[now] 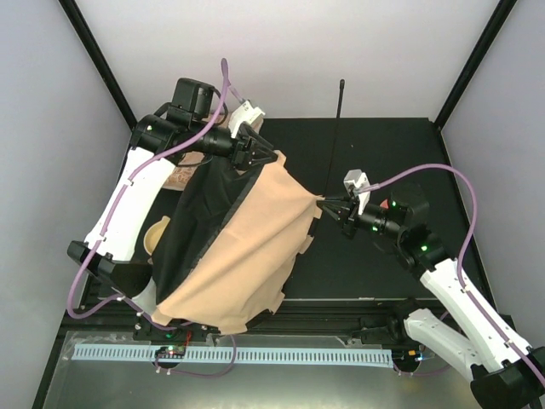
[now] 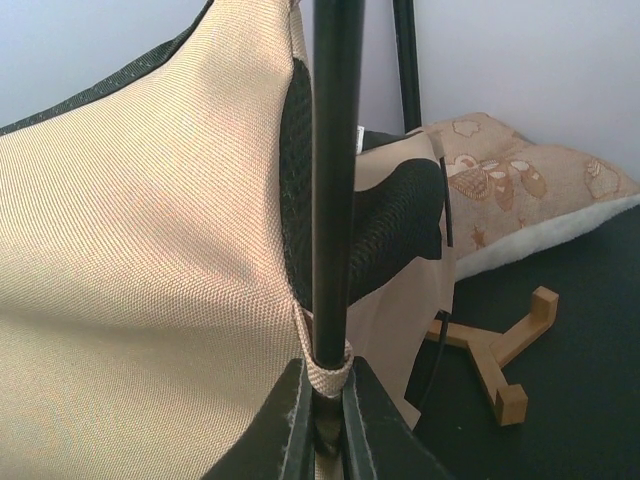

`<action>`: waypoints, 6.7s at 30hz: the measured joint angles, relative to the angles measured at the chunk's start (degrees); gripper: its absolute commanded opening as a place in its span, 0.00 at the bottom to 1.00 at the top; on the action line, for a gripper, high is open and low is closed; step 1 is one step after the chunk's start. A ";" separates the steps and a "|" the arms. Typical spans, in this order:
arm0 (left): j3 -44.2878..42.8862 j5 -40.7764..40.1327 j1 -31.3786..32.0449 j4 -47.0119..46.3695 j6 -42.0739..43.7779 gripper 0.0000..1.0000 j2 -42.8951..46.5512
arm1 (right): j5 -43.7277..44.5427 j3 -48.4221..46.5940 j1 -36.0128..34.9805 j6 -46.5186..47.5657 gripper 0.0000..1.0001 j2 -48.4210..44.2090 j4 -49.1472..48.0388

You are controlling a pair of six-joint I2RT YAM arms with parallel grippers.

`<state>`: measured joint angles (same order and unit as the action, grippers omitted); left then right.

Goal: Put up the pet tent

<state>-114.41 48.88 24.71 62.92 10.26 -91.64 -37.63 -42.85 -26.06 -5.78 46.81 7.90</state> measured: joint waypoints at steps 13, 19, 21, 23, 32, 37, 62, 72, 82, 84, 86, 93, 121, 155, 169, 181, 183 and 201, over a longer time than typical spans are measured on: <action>9.46 2.99 0.02 0.04 -0.98 0.04 3.15 | 0.02 -0.68 0.00 0.37 0.13 0.90 0.79; 9.99 3.17 0.02 -2.19 -2.03 0.02 4.81 | 0.04 -2.54 -0.07 0.52 0.43 1.09 1.88; 11.26 3.69 0.02 -3.87 -2.73 0.01 6.21 | 0.17 -4.83 -0.13 0.81 0.47 1.03 3.45; 12.37 4.11 0.02 -5.20 -3.39 0.01 7.58 | 0.55 -7.45 -0.15 0.66 0.50 0.39 5.05; 13.68 5.88 0.02 -7.87 -4.92 0.02 11.28 | 3.21 -25.51 -0.22 0.50 0.52 -0.07 10.03; 13.70 6.16 0.02 -8.13 -5.05 0.02 11.39 | 5.70 -35.80 -0.22 -0.33 0.52 7.06 12.13; 13.73 6.91 0.07 -8.13 -6.01 0.02 12.63 | 6.99 -52.78 -0.22 2.05 0.33 18.53 14.75; 13.75 6.86 0.20 -8.15 -6.40 0.01 12.63 | 5.01 -54.51 -0.22 1.40 0.01 20.46 14.38; 10.27 6.95 1.66 -11.87 -16.44 0.02 13.38 | 0.35 -52.78 -0.22 2.05 0.01 17.25 14.01; 10.25 7.37 2.36 -15.96 -20.79 0.02 14.56 | -0.87 -52.63 -0.22 2.38 0.01 16.04 14.10; 10.16 7.93 2.84 -20.37 -24.98 0.02 15.45 | -1.88 -52.22 -0.24 2.73 0.01 14.86 14.21; 2.67 10.80 3.76 -33.68 -38.82 0.02 12.57 | -3.08 -47.19 -0.33 3.39 0.01 9.97 13.81; -9.07 0.52 11.37 -10.56 -4.44 0.02 -6.86 | 7.91 -18.14 -0.81 5.51 0.01 -1.62 14.38; 10.36 2.86 11.43 -10.91 7.13 0.02 6.67 | -0.94 -24.24 -7.34 8.46 0.01 8.55 30.73; 10.67 5.66 11.43 -10.69 7.65 0.02 6.67 | -0.46 -25.05 -7.41 8.24 0.01 9.27 31.30; 10.99 5.55 11.63 -10.60 7.78 0.02 6.47 | -0.07 -26.03 -8.22 8.24 0.01 9.88 32.17; 10.97 5.20 12.00 -10.45 8.00 0.01 6.36 | 0.13 -26.53 -8.28 8.24 0.01 10.29 32.65; 9.05 1.49 14.58 -7.19 10.95 0.84 5.38 | 3.28 -28.55 -8.48 7.67 0.01 8.41 33.44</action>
<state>-105.36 50.37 39.29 55.72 21.21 -86.26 -34.35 -71.40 -34.54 1.89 55.22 41.34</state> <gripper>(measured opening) 0.594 0.062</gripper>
